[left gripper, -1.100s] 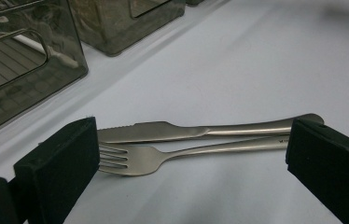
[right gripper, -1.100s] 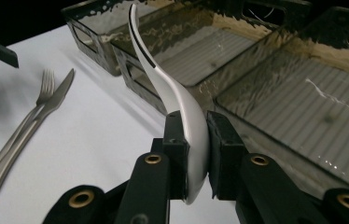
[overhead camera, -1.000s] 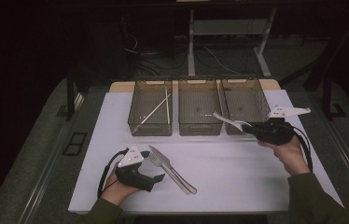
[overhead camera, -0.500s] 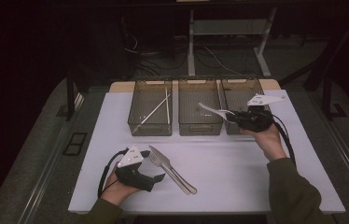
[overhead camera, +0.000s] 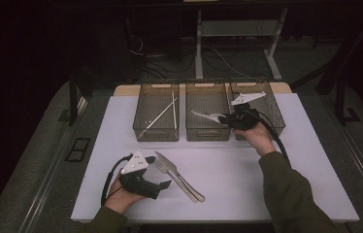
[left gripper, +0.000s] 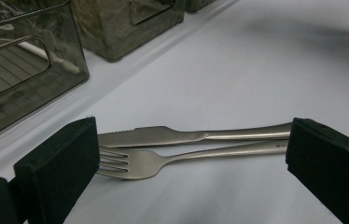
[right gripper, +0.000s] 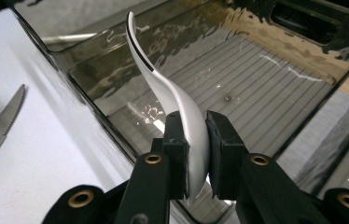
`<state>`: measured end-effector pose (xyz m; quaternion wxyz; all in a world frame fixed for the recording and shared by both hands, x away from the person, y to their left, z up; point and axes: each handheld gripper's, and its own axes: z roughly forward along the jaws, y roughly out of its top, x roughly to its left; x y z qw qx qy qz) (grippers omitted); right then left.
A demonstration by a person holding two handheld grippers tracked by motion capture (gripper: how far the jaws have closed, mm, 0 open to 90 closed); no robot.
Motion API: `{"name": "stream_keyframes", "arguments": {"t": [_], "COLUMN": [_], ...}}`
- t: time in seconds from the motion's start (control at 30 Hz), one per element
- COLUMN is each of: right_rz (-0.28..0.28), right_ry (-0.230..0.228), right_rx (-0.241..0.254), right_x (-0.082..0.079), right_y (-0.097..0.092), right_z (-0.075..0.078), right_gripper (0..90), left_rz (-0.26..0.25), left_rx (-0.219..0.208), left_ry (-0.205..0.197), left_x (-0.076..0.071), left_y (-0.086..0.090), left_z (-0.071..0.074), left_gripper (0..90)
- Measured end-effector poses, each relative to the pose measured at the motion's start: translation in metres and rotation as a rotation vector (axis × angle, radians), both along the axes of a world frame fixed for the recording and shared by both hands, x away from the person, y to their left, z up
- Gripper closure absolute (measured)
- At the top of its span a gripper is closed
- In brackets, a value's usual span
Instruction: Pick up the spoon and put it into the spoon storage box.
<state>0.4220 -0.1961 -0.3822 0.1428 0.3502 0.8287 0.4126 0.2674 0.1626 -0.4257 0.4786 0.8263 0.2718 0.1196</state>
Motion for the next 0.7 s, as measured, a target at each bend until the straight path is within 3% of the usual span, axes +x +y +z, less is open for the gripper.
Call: {"name": "stream_keyframes", "arguments": {"t": [0.17,0.27,0.4,0.53,0.7], "right_rz": [0.014,0.013,0.014,-0.002,-0.011], "right_ry": [0.023,0.036,0.025,0.041,0.035], "right_rx": [-0.075,-0.017,0.012,0.065,0.126], "right_x": [0.007,0.008,0.006,0.001,-0.012], "right_y": [0.01,0.011,0.009,0.003,-0.01], "right_z": [-0.005,-0.003,0.0,0.005,0.011], "right_gripper": [78.0,71.1,61.0,48.3,41.1], "left_rz": [-0.001,-0.001,-0.001,-0.001,0.0], "left_rx": [0.001,0.001,0.002,-0.002,0.002], "left_ry": [0.0,-0.001,-0.001,-0.004,-0.002], "left_x": [0.0,0.0,0.0,-0.001,-0.001], "left_y": [0.0,0.0,0.0,0.0,0.001], "left_z": [0.0,0.0,0.0,0.0,0.0], "left_gripper": [2.2,2.2,2.2,2.2,2.2]}}
